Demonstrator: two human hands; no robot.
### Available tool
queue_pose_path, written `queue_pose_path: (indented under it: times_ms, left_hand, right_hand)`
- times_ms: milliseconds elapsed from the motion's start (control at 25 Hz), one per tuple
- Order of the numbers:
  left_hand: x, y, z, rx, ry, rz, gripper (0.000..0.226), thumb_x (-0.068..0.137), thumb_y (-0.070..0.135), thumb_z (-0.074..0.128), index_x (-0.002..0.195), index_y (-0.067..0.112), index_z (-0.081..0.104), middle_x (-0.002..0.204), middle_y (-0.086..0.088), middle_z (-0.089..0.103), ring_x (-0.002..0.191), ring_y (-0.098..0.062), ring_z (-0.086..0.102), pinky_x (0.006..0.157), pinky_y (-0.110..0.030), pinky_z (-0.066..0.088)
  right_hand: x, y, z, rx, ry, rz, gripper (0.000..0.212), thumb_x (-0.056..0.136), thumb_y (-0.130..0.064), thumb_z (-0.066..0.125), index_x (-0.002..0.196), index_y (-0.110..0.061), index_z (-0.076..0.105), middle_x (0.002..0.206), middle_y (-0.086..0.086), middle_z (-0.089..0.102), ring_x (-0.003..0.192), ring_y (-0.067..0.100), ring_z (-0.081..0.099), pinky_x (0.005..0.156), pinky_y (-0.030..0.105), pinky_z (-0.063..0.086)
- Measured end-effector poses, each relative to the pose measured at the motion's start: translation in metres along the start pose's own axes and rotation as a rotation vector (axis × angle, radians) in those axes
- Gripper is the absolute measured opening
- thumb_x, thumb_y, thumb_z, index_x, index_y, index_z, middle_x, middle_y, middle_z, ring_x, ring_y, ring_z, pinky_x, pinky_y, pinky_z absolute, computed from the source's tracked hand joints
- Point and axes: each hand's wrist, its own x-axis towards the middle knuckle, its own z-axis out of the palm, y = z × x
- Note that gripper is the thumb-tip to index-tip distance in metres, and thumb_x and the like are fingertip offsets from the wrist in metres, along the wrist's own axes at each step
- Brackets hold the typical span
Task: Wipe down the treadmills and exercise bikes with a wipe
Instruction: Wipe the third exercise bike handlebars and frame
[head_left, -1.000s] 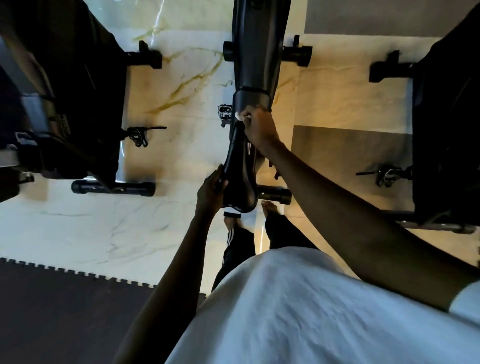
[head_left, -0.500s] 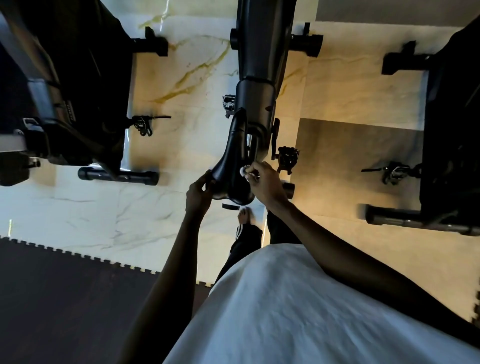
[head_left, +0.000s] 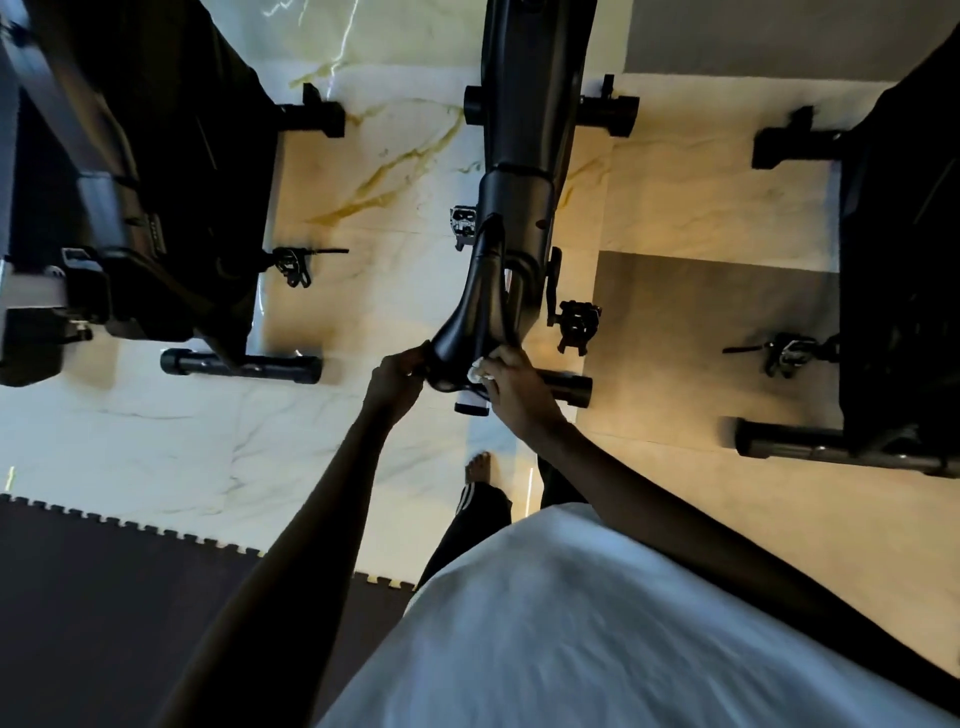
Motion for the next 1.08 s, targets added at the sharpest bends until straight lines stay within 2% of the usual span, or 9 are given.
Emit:
queue_pose_path:
  times_ms: [40, 160, 240, 320, 520, 640, 800, 960, 1080]
  left_hand:
    - [-0.003, 0.006, -0.005, 0.034, -0.035, 0.022, 0.044, 0.098, 0.016, 0.057, 0.139, 0.029, 0.059, 0.135, -0.007, 0.064, 0.124, -0.025, 0.059, 0.090, -0.027, 0.044]
    - [0.001, 0.005, -0.012, 0.070, -0.059, 0.152, 0.037, 0.095, 0.024, 0.059, 0.131, 0.016, 0.066, 0.123, -0.013, 0.070, 0.099, -0.004, 0.069, 0.077, -0.018, 0.039]
    - [0.006, -0.001, -0.010, 0.068, -0.082, 0.208, 0.040, 0.092, 0.033, 0.058, 0.127, 0.017, 0.068, 0.122, -0.011, 0.071, 0.109, -0.020, 0.068, 0.084, -0.028, 0.045]
    - [0.009, -0.007, -0.010, 0.080, -0.085, 0.231, 0.040, 0.097, 0.028, 0.061, 0.136, 0.022, 0.062, 0.134, -0.007, 0.065, 0.123, -0.029, 0.060, 0.095, -0.032, 0.046]
    - [0.018, -0.021, -0.009, 0.050, -0.122, 0.313, 0.046, 0.100, 0.031, 0.060, 0.144, 0.024, 0.054, 0.138, -0.012, 0.061, 0.126, -0.029, 0.058, 0.103, -0.032, 0.043]
    - [0.023, -0.024, -0.013, 0.055, -0.183, 0.316, 0.048, 0.099, 0.037, 0.060, 0.145, 0.023, 0.053, 0.140, -0.012, 0.059, 0.127, -0.029, 0.057, 0.106, -0.035, 0.042]
    - [0.024, -0.007, -0.029, 0.004, -0.151, 0.291, 0.047, 0.100, 0.035, 0.059, 0.143, 0.015, 0.056, 0.148, -0.012, 0.052, 0.134, -0.029, 0.051, 0.113, -0.035, 0.036]
    - [0.023, 0.046, -0.050, 0.009, -0.122, 0.391, 0.044, 0.100, 0.032, 0.059, 0.141, 0.017, 0.057, 0.144, -0.013, 0.055, 0.131, -0.030, 0.053, 0.107, -0.032, 0.038]
    - [0.013, 0.099, -0.064, -0.020, -0.165, 0.516, 0.043, 0.101, 0.029, 0.059, 0.143, 0.017, 0.056, 0.139, -0.012, 0.059, 0.129, -0.028, 0.054, 0.100, -0.028, 0.040]
  right_hand:
    - [0.000, -0.007, 0.005, -0.017, 0.003, -0.011, 0.024, 0.083, 0.003, 0.066, 0.104, -0.007, 0.073, 0.107, 0.013, 0.060, 0.107, 0.037, 0.057, 0.090, 0.045, 0.052]
    - [0.005, -0.027, 0.019, -0.110, 0.011, -0.003, 0.036, 0.071, 0.008, 0.073, 0.101, -0.011, 0.075, 0.107, 0.012, 0.066, 0.109, 0.039, 0.059, 0.096, 0.046, 0.050]
    - [0.003, -0.033, 0.022, -0.196, 0.038, 0.008, 0.036, 0.072, 0.005, 0.072, 0.103, -0.013, 0.074, 0.109, 0.010, 0.066, 0.111, 0.037, 0.058, 0.097, 0.043, 0.048]
    - [-0.006, -0.029, 0.020, -0.278, 0.109, 0.007, 0.032, 0.078, -0.001, 0.070, 0.106, -0.016, 0.072, 0.107, 0.007, 0.064, 0.109, 0.034, 0.057, 0.094, 0.039, 0.047]
    - [-0.036, -0.027, 0.022, -0.136, 0.226, 0.187, 0.022, 0.090, -0.004, 0.059, 0.109, -0.011, 0.068, 0.115, 0.012, 0.058, 0.107, 0.033, 0.054, 0.087, 0.037, 0.048]
    - [-0.034, -0.033, 0.016, 0.013, 0.280, 0.295, 0.017, 0.086, -0.004, 0.061, 0.102, -0.008, 0.065, 0.107, 0.014, 0.060, 0.099, 0.032, 0.058, 0.083, 0.037, 0.052]
    - [-0.045, -0.022, -0.017, 0.042, 0.419, 0.421, 0.022, 0.086, 0.000, 0.063, 0.105, -0.006, 0.071, 0.105, 0.014, 0.066, 0.098, 0.018, 0.059, 0.085, 0.015, 0.043]
    - [-0.059, -0.001, -0.071, 0.018, 0.415, 0.603, 0.029, 0.088, 0.002, 0.057, 0.110, -0.003, 0.075, 0.117, 0.018, 0.069, 0.111, 0.031, 0.063, 0.092, 0.025, 0.044]
    - [-0.069, -0.002, -0.126, 0.174, 0.551, 0.703, 0.025, 0.092, 0.002, 0.059, 0.114, 0.006, 0.069, 0.121, 0.024, 0.066, 0.116, 0.035, 0.061, 0.103, 0.034, 0.046]
